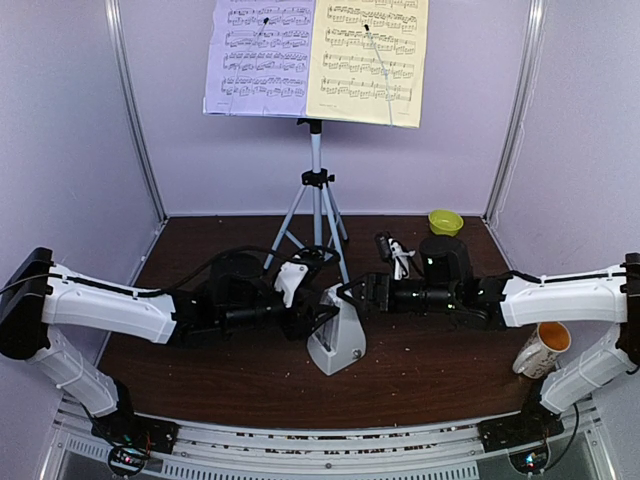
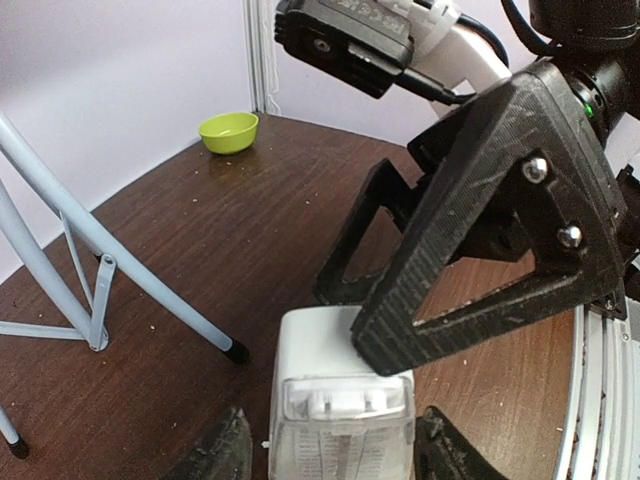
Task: Set up the instrument practice props
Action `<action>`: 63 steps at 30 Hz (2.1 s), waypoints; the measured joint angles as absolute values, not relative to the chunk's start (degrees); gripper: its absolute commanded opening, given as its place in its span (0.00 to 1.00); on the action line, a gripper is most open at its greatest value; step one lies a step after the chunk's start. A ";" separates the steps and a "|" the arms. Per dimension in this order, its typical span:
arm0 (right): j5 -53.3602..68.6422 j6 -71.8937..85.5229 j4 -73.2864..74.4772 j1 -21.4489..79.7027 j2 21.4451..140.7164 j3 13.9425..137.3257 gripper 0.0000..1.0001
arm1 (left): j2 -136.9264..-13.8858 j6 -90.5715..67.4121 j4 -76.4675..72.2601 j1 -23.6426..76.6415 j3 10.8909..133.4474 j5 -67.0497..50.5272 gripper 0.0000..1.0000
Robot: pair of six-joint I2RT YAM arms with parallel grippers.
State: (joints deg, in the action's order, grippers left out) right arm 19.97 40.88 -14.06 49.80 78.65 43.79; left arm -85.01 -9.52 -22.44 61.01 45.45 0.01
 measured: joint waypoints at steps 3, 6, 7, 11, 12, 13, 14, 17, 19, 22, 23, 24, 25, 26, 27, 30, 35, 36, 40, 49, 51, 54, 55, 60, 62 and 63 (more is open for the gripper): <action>19.97 41.23 -14.13 49.56 78.67 43.79 0.79 | -85.01 -9.47 -22.11 61.10 45.71 0.16 0.53; 19.97 41.36 -14.17 49.47 78.67 43.79 0.77 | -85.01 -9.41 -21.71 61.12 46.22 0.21 0.50; 19.97 41.36 -14.20 49.47 78.67 43.79 0.77 | -85.01 -9.39 -21.71 61.12 46.41 0.21 0.49; 20.01 41.32 -14.50 49.47 78.89 43.79 0.76 | -85.01 -9.23 -21.32 61.14 47.09 0.19 0.40; 20.10 41.32 -14.79 49.47 79.09 43.79 0.75 | -85.01 -9.17 -21.21 61.14 47.16 0.21 0.37; 20.12 41.28 -14.92 49.47 79.20 43.79 0.75 | -85.01 -9.10 -21.17 61.14 47.16 0.23 0.35; 20.12 41.19 -14.98 49.47 79.26 43.79 0.75 | -85.01 -9.06 -21.17 61.14 47.16 0.25 0.33; 20.12 40.77 -15.27 49.45 79.55 43.79 0.74 | -84.84 -8.78 -21.06 61.14 47.16 0.25 0.27; 20.14 40.49 -15.51 49.41 79.75 43.81 0.74 | -84.82 -8.58 -21.06 61.14 47.11 0.21 0.23; 20.12 40.18 -15.90 49.41 80.09 43.94 0.73 | -84.31 -8.40 -22.20 61.14 46.02 0.19 0.17; 20.12 40.07 -16.08 49.41 80.18 43.94 0.73 | -84.01 -8.29 -22.59 61.14 45.54 0.19 0.15; 20.18 39.90 -16.21 49.50 80.27 43.94 0.73 | -83.66 -8.16 -22.98 61.14 44.99 0.19 0.14; 20.29 39.64 -16.38 49.58 80.34 43.94 0.73 | -83.29 -8.03 -23.40 61.17 44.45 0.16 0.13; 20.36 39.35 -16.60 49.67 80.42 43.94 0.72 | -82.89 -7.92 -24.01 61.17 43.77 0.19 0.12; 20.36 39.11 -16.82 49.80 80.53 43.94 0.72 | -82.61 -7.84 -24.53 61.17 43.20 0.16 0.12; 20.21 38.74 -17.54 50.09 80.93 43.92 0.72 | -81.49 -7.38 -25.67 61.17 41.74 0.19 0.11; 18.79 38.30 -18.02 49.47 80.97 43.38 0.71 | -79.81 -6.33 -25.54 61.17 40.66 0.25 0.08; 18.59 38.11 -18.13 49.50 80.95 43.22 0.71 | -79.70 -6.26 -25.54 61.17 40.51 0.25 0.07; 18.55 37.54 -18.79 49.50 80.79 42.81 0.71 | -78.72 -6.48 -24.95 61.19 39.99 0.62 0.04; 18.17 36.21 -17.43 49.58 79.48 42.63 0.75 | -67.40 -8.27 -13.30 59.68 39.70 5.15 0.04; 18.17 36.05 -17.04 49.58 79.05 42.63 0.76 | -64.23 -9.08 -10.17 58.33 39.66 6.20 0.04; 18.20 35.83 -16.29 49.58 78.63 42.63 0.79 | -61.87 -10.72 -3.60 54.85 40.47 7.49 0.05; 18.22 35.70 -16.08 49.58 78.52 42.63 0.79 | -62.00 -11.38 -1.04 53.30 41.15 8.19 0.06; 18.39 35.05 -15.09 49.58 78.13 42.72 0.84 | -67.31 -14.61 12.73 45.21 47.27 11.90 0.06; 18.52 34.70 -14.46 49.58 77.93 42.78 0.86 | -69.87 -15.27 16.43 42.09 49.45 12.40 0.06; 18.61 34.61 -14.24 49.58 77.87 42.83 0.86 | -71.26 -15.51 18.28 40.38 50.74 12.25 0.07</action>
